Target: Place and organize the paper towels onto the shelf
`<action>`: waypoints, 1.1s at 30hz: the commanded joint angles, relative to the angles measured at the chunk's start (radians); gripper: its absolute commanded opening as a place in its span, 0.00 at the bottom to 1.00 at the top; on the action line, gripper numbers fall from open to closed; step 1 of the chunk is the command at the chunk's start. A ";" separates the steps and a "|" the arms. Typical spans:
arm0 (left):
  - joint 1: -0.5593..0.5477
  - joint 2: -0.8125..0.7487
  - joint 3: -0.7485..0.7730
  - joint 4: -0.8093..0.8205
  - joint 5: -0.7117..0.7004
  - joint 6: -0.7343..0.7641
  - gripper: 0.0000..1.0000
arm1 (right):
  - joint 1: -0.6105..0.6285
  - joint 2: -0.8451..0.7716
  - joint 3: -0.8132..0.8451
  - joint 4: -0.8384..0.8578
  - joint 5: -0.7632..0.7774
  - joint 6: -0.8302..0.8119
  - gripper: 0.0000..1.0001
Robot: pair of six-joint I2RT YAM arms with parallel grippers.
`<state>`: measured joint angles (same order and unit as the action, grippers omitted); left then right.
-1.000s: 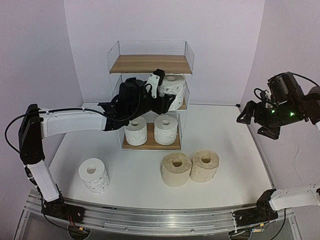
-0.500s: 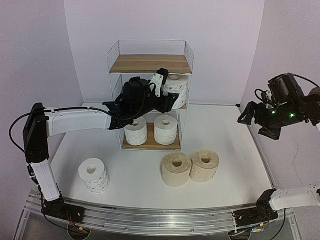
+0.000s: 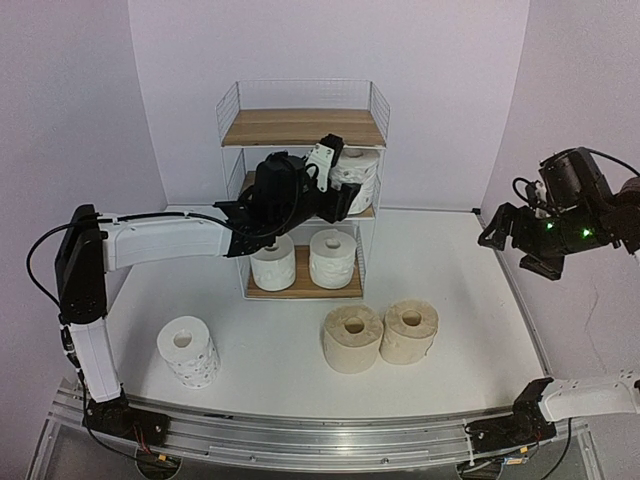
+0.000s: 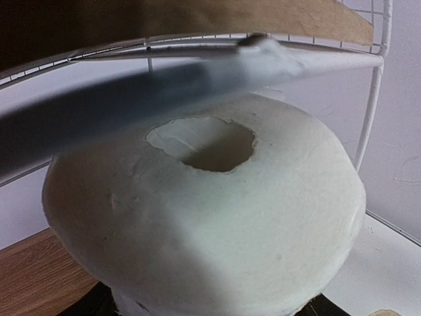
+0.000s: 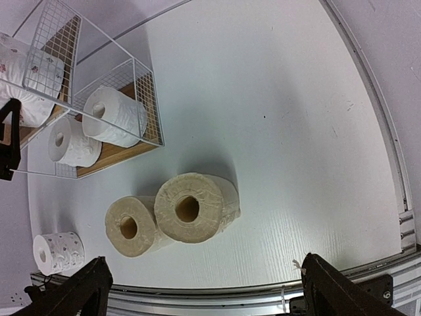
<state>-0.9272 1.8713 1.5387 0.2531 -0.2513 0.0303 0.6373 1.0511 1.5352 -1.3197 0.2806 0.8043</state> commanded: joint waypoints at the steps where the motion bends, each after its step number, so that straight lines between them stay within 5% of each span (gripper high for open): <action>1: 0.011 0.015 0.055 0.052 -0.031 -0.010 0.49 | -0.004 -0.015 -0.009 0.024 0.026 -0.008 0.98; 20: 0.011 -0.050 -0.009 0.075 -0.030 -0.022 0.89 | -0.004 -0.023 -0.018 0.027 0.027 -0.016 0.97; 33: 0.012 -0.113 -0.091 0.101 -0.015 -0.063 0.93 | -0.004 -0.027 -0.033 0.031 0.020 -0.016 0.98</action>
<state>-0.9267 1.8322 1.4638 0.2984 -0.2648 -0.0065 0.6373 1.0342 1.5060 -1.3147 0.2909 0.7937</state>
